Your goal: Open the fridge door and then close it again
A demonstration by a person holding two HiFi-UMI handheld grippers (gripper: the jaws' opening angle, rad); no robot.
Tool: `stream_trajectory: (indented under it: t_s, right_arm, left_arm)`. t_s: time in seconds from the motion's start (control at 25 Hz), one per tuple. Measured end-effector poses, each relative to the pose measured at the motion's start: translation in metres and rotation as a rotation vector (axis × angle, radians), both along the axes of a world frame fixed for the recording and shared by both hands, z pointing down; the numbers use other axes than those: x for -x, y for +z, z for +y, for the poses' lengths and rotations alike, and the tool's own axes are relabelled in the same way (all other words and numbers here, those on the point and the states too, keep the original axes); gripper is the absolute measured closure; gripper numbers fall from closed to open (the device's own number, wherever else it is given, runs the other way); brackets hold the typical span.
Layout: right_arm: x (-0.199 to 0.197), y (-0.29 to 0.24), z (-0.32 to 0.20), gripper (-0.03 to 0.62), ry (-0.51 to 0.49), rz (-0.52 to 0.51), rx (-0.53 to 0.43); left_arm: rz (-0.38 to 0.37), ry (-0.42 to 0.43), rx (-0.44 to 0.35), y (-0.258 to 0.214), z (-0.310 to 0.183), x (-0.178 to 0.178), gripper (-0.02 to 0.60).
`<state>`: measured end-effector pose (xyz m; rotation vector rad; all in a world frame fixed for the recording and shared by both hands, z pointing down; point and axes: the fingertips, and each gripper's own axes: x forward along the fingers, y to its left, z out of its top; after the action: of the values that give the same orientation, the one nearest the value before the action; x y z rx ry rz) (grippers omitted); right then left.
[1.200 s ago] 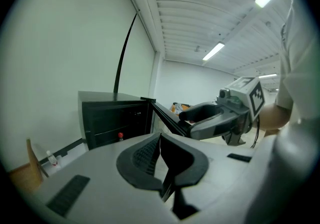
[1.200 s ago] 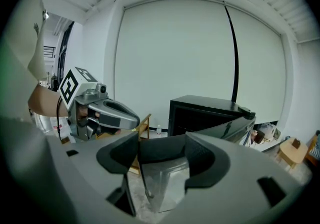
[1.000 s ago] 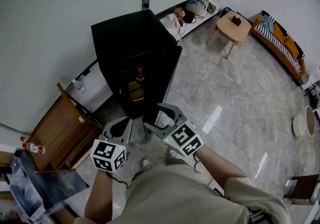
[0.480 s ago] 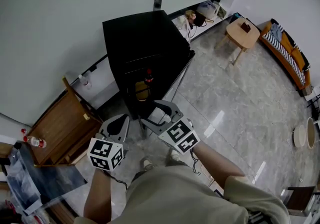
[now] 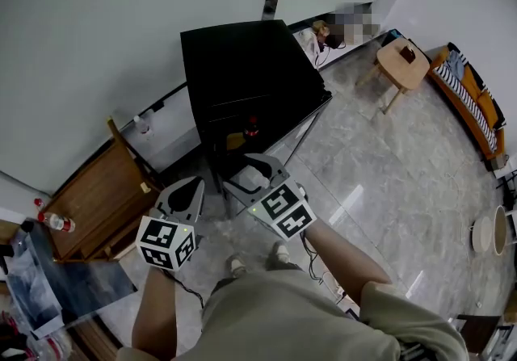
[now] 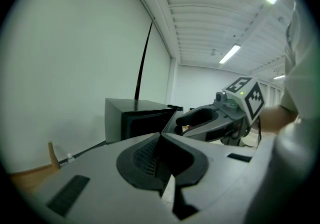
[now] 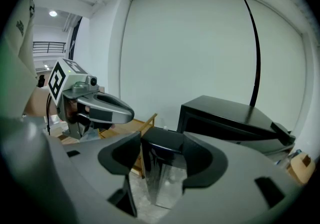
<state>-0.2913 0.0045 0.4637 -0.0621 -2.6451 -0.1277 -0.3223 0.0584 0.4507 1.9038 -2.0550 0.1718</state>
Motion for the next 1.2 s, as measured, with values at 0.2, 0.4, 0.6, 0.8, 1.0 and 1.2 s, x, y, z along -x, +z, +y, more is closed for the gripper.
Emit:
stream_trajectory:
  t_s: [0.2,0.4,0.6,0.8,1.0,1.2]
  right_arm:
    - [0.024,-0.001,-0.012,0.37,0.007,0.01,0.015]
    - [0.044,-0.001,-0.029,0.43,0.025,0.005,0.016]
    - [0.062,-0.001,-0.043,0.473,0.039,-0.003,0.049]
    - [0.077,-0.001,-0.053,0.487,0.06,-0.013,0.05]
    - [0.088,-0.001,-0.063,0.51,0.078,-0.02,0.08]
    - [0.1,-0.001,-0.071,0.516,0.09,-0.031,0.067]
  left_arm:
    - [0.0,-0.015,-0.004,-0.001,-0.005,0.019,0.574]
    - [-0.001,-0.034,-0.005,0.001,-0.01,0.037,0.574]
    - [-0.007,-0.051,-0.016,-0.002,-0.019,0.053,0.574]
    - [-0.009,-0.062,-0.029,-0.007,-0.03,0.066,0.574]
    - [-0.005,-0.069,-0.034,-0.007,-0.037,0.071,0.574]
    - [-0.001,-0.089,-0.03,-0.005,-0.039,0.078,0.574]
